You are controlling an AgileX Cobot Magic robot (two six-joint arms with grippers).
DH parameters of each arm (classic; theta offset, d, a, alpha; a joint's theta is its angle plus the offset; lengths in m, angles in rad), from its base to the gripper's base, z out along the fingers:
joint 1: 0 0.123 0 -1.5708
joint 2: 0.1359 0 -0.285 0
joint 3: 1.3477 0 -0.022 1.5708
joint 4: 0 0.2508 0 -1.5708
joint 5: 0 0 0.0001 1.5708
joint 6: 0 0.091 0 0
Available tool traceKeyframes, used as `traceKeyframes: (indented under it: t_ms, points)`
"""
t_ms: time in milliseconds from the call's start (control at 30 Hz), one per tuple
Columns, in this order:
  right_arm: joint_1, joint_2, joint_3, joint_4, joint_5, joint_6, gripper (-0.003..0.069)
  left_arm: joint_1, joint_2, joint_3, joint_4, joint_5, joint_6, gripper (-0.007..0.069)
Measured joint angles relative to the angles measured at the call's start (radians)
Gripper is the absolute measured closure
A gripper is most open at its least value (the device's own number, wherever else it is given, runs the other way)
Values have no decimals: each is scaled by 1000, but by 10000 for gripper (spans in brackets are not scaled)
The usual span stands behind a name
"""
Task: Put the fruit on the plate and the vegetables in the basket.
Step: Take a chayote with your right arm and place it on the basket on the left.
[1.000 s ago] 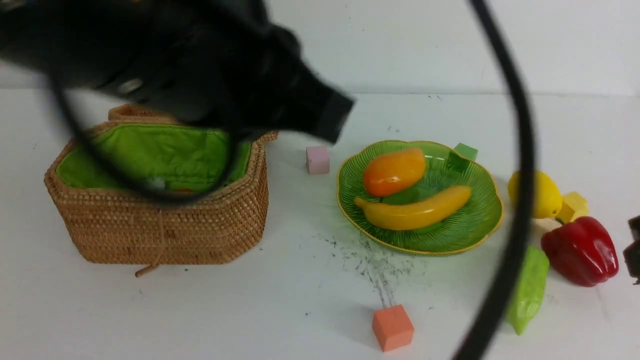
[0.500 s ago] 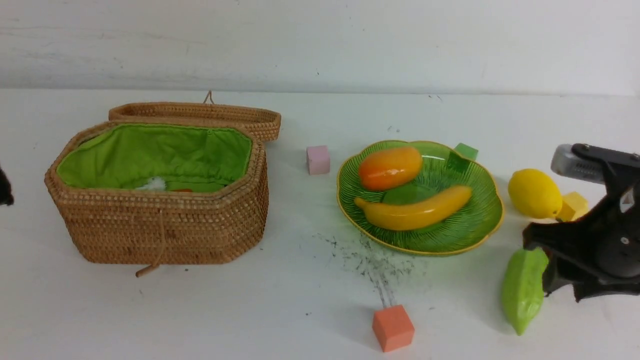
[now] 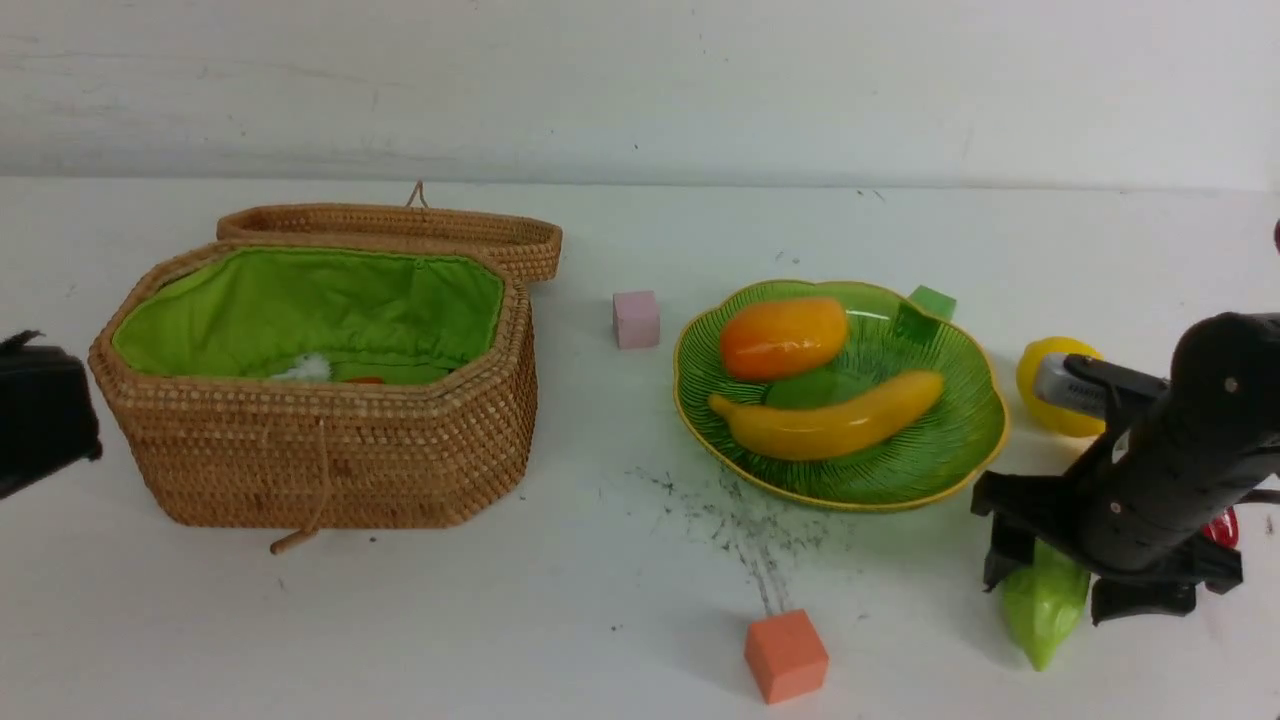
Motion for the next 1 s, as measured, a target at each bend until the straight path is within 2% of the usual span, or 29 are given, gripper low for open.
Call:
traceKeyframes:
  t_ms: [67,167,400,633,833,1000]
  points:
    - [0,16,-1,-3,-6,-1,95,0,3,0,-2,1,0,638]
    - [-1,29,-10,-4,-13,-6,197,0,5,0,-3,11,0,638]
    - [-1,27,-13,8,-3,-85,196,0,5,0,-3,37,0,638]
    - [25,-67,-16,111,132,-191,196,0,5,0,-3,77,0,638]
    - [150,-240,-150,193,227,-273,196,0,5,0,26,126,0,638]
    - [347,-177,-458,246,216,-444,196,0,5,0,101,212,-54,638]
